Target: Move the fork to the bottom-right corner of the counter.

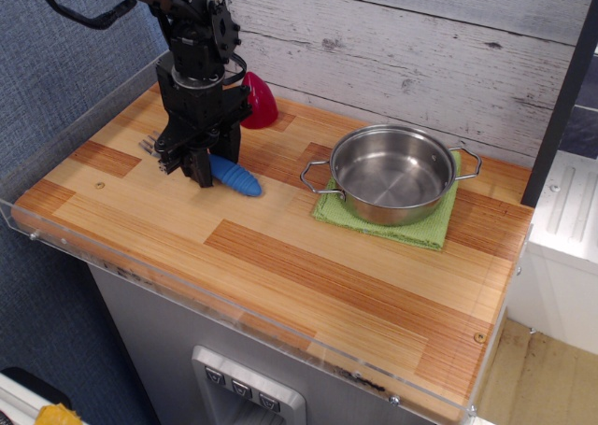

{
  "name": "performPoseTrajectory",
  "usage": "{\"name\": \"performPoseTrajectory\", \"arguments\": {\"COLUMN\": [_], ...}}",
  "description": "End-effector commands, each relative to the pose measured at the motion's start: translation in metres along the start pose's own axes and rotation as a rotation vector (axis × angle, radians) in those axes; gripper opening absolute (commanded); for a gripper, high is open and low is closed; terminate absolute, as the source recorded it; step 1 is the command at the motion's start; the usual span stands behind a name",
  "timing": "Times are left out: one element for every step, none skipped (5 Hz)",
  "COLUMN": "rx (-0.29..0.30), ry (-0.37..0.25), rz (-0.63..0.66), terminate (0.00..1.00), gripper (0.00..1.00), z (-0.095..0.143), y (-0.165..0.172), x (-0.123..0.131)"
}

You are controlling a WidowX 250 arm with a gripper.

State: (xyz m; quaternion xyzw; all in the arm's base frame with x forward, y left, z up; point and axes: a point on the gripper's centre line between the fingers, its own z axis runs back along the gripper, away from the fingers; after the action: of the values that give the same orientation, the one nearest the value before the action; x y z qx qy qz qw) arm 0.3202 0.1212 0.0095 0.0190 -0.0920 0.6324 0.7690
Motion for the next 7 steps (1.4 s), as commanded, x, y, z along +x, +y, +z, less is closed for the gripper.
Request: {"name": "performPoseTrajectory", "arguments": {"rx": [-0.06, -0.075, -0.08, -0.083, -0.103, -0.061, -0.075], "ry": [-0.047, -0.072, -0.091, -0.117, -0.108, -0.119, -0.076], "rz": [-0.007, -0.004, 0.005, 0.012, -0.008, -0.12, -0.139], "terminate": [0.0, 0.0, 0.0, 0.0, 0.0, 0.0, 0.0], "gripper": [0.0, 0.0, 0.0, 0.0, 0.0, 0.0, 0.0], "z": [0.02, 0.033, 0.046, 0.063, 0.071, 0.077, 0.082], "y": [0.013, 0.015, 0.019, 0.024, 0.025, 0.023, 0.025], "x": [0.007, 0.006, 0.004, -0.005, -0.023, -0.051, -0.082]}}
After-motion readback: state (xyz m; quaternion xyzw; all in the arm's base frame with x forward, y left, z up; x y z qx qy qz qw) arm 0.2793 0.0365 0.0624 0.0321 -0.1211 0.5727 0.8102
